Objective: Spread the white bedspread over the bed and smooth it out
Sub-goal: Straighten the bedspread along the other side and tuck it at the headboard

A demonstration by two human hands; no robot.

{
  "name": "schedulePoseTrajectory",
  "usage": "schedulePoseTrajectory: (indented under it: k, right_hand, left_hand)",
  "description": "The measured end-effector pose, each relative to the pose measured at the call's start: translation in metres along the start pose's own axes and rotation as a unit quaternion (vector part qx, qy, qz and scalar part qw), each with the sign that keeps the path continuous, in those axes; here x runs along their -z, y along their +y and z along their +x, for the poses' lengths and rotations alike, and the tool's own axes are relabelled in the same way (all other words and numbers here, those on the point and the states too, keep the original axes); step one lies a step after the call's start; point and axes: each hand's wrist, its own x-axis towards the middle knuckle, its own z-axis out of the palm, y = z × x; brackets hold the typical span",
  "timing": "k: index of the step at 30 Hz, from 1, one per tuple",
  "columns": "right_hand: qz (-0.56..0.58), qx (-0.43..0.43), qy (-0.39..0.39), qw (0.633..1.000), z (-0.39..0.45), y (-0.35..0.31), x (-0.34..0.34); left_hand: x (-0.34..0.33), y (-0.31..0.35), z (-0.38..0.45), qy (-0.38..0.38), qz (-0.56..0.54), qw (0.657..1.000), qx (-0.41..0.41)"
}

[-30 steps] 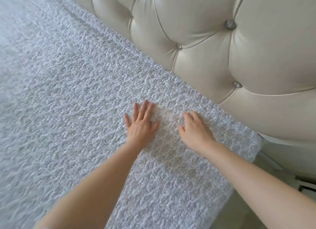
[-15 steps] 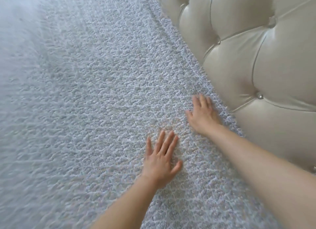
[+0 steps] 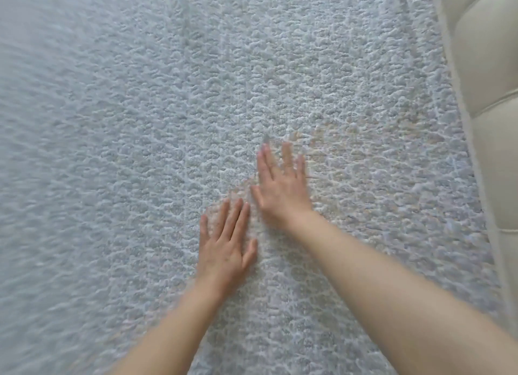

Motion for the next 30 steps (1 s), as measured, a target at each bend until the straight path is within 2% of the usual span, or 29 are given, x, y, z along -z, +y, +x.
schedulePoseTrajectory:
  k: [2, 3, 5, 7, 9, 10, 13, 15, 17, 20, 24, 27, 30]
  right_hand:
    - [0.024, 0.152, -0.060, 0.986, -0.003, -0.040, -0.003]
    - [0.047, 0.203, -0.065, 0.976, 0.001, -0.044, 0.001]
    - [0.067, 0.221, -0.033, 0.972, 0.017, -0.040, 0.010]
    - [0.038, 0.113, 0.011, 0.993, 0.038, -0.023, 0.017]
    - [-0.011, -0.016, 0.007, 1.000, 0.054, -0.011, 0.019]
    - [-0.030, -0.053, 0.000, 0.998, 0.060, -0.011, 0.020]
    - [-0.041, -0.104, -0.005, 0.994, 0.066, -0.035, 0.016]
    - [-0.040, -0.116, -0.004, 0.992, 0.068, -0.063, 0.006]
    - [-0.038, -0.129, 0.004, 0.991, 0.068, -0.093, -0.004]
    - [-0.038, -0.137, 0.012, 0.990, 0.067, -0.122, -0.013]
    - [-0.067, -0.116, 0.010, 0.991, 0.060, -0.157, -0.028]
    - [-0.077, -0.098, -0.001, 0.992, 0.054, -0.190, -0.038]
    - [-0.078, -0.097, 0.001, 0.992, 0.048, -0.231, -0.052]
  left_hand:
    - [-0.005, -0.020, -0.032, -0.006, -0.013, 1.000, 0.028]
    - [-0.006, -0.029, -0.044, -0.007, -0.010, 0.999, 0.039]
    - [-0.006, -0.053, -0.066, -0.017, -0.003, 0.998, 0.066]
    - [-0.003, -0.078, -0.081, -0.030, -0.007, 0.993, 0.116]
    - [-0.001, -0.106, -0.094, -0.032, -0.029, 0.980, 0.194]
    - [0.001, -0.119, -0.099, -0.025, -0.037, 0.973, 0.226]
    - [0.006, -0.146, -0.115, -0.012, -0.061, 0.951, 0.303]
    - [0.006, -0.167, -0.136, 0.021, -0.096, 0.922, 0.373]
    - [0.002, -0.194, -0.170, 0.057, -0.111, 0.877, 0.463]
    - [-0.005, -0.228, -0.220, 0.121, -0.138, 0.785, 0.591]
    - [-0.006, -0.255, -0.256, 0.180, -0.189, 0.687, 0.679]
    - [-0.007, -0.269, -0.271, 0.229, -0.269, 0.553, 0.755]
    - [-0.008, -0.275, -0.281, 0.251, -0.343, 0.465, 0.777]
